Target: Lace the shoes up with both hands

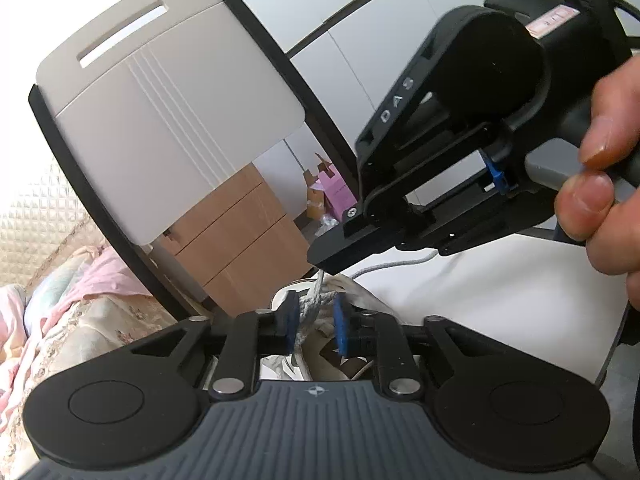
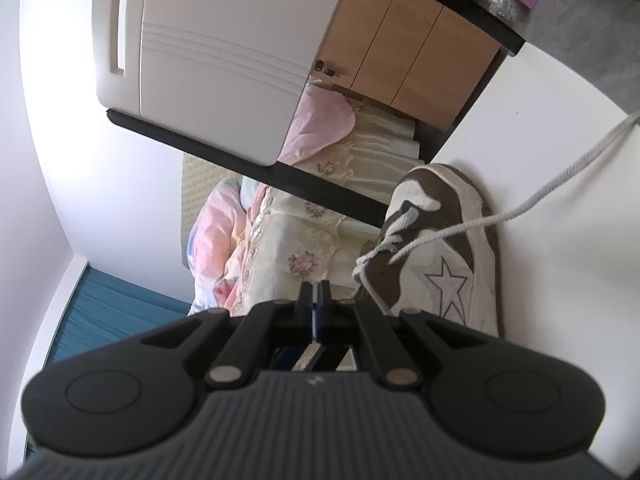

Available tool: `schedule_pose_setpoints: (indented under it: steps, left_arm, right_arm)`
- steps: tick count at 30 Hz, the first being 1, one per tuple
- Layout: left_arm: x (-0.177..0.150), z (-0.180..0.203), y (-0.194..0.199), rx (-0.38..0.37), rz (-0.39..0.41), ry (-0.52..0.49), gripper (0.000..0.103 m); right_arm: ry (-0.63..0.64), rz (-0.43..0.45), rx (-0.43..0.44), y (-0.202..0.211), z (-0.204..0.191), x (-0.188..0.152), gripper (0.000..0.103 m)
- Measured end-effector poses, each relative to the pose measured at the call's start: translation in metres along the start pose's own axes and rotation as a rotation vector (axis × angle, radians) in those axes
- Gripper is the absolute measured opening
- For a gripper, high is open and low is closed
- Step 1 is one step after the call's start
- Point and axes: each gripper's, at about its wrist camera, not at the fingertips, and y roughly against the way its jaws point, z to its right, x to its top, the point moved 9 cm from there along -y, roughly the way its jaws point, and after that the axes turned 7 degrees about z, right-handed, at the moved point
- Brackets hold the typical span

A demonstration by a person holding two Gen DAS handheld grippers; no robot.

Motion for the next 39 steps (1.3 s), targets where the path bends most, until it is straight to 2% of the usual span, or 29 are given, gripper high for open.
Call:
schedule_pose_setpoints:
  steps: [4, 11, 16, 19, 20, 21, 23, 28, 32, 35, 39]
  left_arm:
    - [-0.005, -0.002, 0.005, -0.001, 0.004, -0.002, 0.004]
    - [-0.004, -0.009, 0.0, 0.009, -0.002, 0.026, 0.004]
    - [-0.007, -0.018, 0.001, 0.037, -0.039, 0.064, 0.004]
    - [-0.006, -0.03, 0.004, 0.067, -0.06, 0.112, 0.004]
    - [-0.005, -0.034, 0.006, 0.077, -0.063, 0.131, 0.004]
    - [-0.004, -0.037, 0.009, 0.086, -0.068, 0.147, 0.004]
    - [-0.002, -0.044, 0.016, 0.107, -0.076, 0.174, 0.004]
    - [0.009, -0.053, 0.03, 0.163, -0.094, 0.16, 0.004]
    - [0.015, -0.055, 0.036, 0.166, -0.14, 0.151, 0.005]
    - [0.012, -0.055, 0.036, 0.18, -0.176, 0.11, 0.005]
    - [0.011, -0.052, 0.036, 0.138, -0.191, 0.09, 0.005]
  right_arm:
    - [-0.007, 0.001, 0.0, 0.0, 0.001, 0.0, 0.002]
    - [-0.007, 0.013, -0.005, 0.0, 0.001, 0.003, 0.006]
    - [0.08, 0.055, -0.074, 0.005, -0.001, 0.01, 0.007]
    - [0.16, 0.057, -0.157, 0.004, 0.003, 0.011, 0.015]
    - [0.192, 0.054, -0.191, 0.003, 0.004, 0.01, 0.027]
    - [0.232, 0.047, -0.22, 0.001, 0.004, 0.008, 0.03]
    - [0.318, 0.026, -0.25, -0.004, 0.001, 0.002, 0.03]
    - [0.492, -0.047, -0.338, -0.019, 0.005, -0.018, 0.03]
    - [0.58, -0.033, -0.328, -0.022, 0.006, -0.019, 0.015]
    - [0.57, -0.041, -0.322, -0.016, 0.007, -0.015, 0.011]
    - [0.543, -0.056, -0.299, -0.005, 0.006, -0.011, 0.01]
